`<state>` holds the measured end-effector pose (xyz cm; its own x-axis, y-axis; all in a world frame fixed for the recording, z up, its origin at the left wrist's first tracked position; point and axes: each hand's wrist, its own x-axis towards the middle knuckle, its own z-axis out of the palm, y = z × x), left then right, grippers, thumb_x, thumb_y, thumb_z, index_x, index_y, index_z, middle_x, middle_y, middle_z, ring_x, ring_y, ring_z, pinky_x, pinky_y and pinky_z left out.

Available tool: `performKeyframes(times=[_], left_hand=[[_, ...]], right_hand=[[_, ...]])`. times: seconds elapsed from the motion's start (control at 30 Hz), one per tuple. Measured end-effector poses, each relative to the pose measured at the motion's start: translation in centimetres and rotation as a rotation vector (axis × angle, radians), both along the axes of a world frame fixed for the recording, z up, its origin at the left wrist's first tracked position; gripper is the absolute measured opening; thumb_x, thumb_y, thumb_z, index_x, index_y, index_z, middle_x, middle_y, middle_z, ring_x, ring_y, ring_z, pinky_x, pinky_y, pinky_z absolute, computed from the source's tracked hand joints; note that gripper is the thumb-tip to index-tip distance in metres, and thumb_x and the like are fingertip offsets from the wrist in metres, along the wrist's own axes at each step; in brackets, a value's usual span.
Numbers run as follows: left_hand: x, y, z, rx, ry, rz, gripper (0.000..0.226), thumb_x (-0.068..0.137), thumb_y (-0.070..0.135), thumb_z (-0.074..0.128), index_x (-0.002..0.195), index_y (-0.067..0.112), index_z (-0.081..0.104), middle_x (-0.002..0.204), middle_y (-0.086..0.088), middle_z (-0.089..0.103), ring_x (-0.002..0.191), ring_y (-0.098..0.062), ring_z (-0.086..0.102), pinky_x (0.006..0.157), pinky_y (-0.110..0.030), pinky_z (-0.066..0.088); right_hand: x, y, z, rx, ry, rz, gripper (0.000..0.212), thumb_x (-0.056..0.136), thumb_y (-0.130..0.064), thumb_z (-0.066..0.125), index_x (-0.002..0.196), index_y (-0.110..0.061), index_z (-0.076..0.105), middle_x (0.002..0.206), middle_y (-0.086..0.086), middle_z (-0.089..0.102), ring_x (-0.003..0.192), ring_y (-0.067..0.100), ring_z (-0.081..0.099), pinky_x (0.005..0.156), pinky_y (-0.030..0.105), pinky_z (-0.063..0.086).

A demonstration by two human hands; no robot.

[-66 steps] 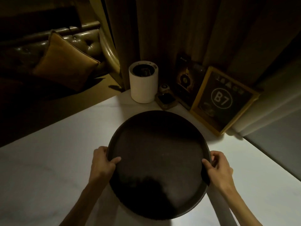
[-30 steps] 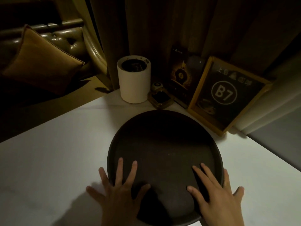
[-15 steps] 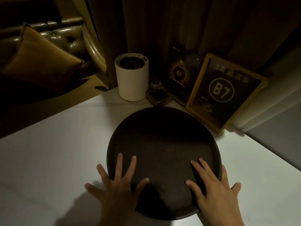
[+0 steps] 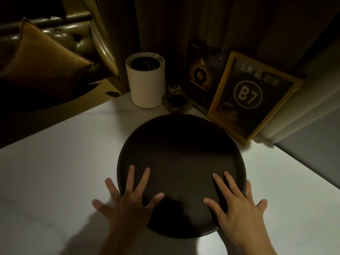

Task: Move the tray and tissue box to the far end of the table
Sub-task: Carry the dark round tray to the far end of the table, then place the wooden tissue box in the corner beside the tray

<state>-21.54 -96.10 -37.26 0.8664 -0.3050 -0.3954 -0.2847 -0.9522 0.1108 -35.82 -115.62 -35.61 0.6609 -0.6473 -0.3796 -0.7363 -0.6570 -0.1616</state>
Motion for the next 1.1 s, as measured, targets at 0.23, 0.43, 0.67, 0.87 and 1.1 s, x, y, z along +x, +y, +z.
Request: performKeyframes(times=[0.23,0.43,0.67,0.87,1.1], left_hand=[[-0.3,-0.2,0.6,-0.029,0.004,0.016,0.1,0.046,0.092,-0.005,0.139,0.058,-0.02,0.16,0.013,-0.021,0.144,-0.042,-0.018,0.106,-0.075,0.002],[-0.9,0.4,-0.1,-0.149,-0.063,0.024,0.088,0.062,0.092,0.011,0.142,0.06,-0.005,0.162,0.015,-0.007,0.146,-0.041,-0.014,0.102,-0.078,-0.004],[0.5,0.3,3.7,-0.264,0.209,0.169,0.061,0.08,0.073,0.042,0.137,0.054,0.036,0.162,0.017,0.007,0.148,-0.037,-0.01,0.105,-0.072,-0.013],[-1.9,7.7,11.3,-0.593,-0.081,0.222,0.017,0.09,0.016,0.061,0.095,0.004,0.072,0.114,-0.017,0.069,0.107,-0.032,0.065,0.093,-0.035,0.049],[-14.2,25.8,17.6,-0.677,-0.093,0.592,0.015,0.09,0.008,0.062,0.1,0.002,0.072,0.103,-0.011,0.073,0.097,-0.023,0.067,0.083,-0.022,0.041]], right_hand=[[-0.2,0.2,-0.4,-0.051,-0.005,0.024,0.073,0.082,-0.078,0.015,0.146,-0.052,-0.009,0.162,-0.018,-0.003,0.15,0.032,0.0,0.111,0.066,0.019],[-0.6,0.5,-0.3,-0.087,-0.019,0.064,0.07,0.086,-0.074,0.015,0.149,-0.047,-0.002,0.163,-0.012,0.002,0.149,0.036,0.002,0.108,0.069,0.02],[0.1,-1.1,3.4,0.177,0.15,0.1,0.07,0.09,-0.064,0.035,0.15,-0.046,0.004,0.163,-0.011,-0.005,0.148,0.039,-0.003,0.112,0.068,0.017],[-2.4,2.3,10.9,0.12,-0.031,0.226,0.053,0.094,-0.05,0.044,0.144,-0.033,0.037,0.157,0.003,0.03,0.142,0.032,0.029,0.109,0.05,0.035],[-4.5,18.9,18.2,0.51,-0.321,0.277,0.026,0.095,-0.043,0.048,0.107,-0.031,0.068,0.109,-0.014,0.071,0.101,0.006,0.065,0.087,0.029,0.051]])
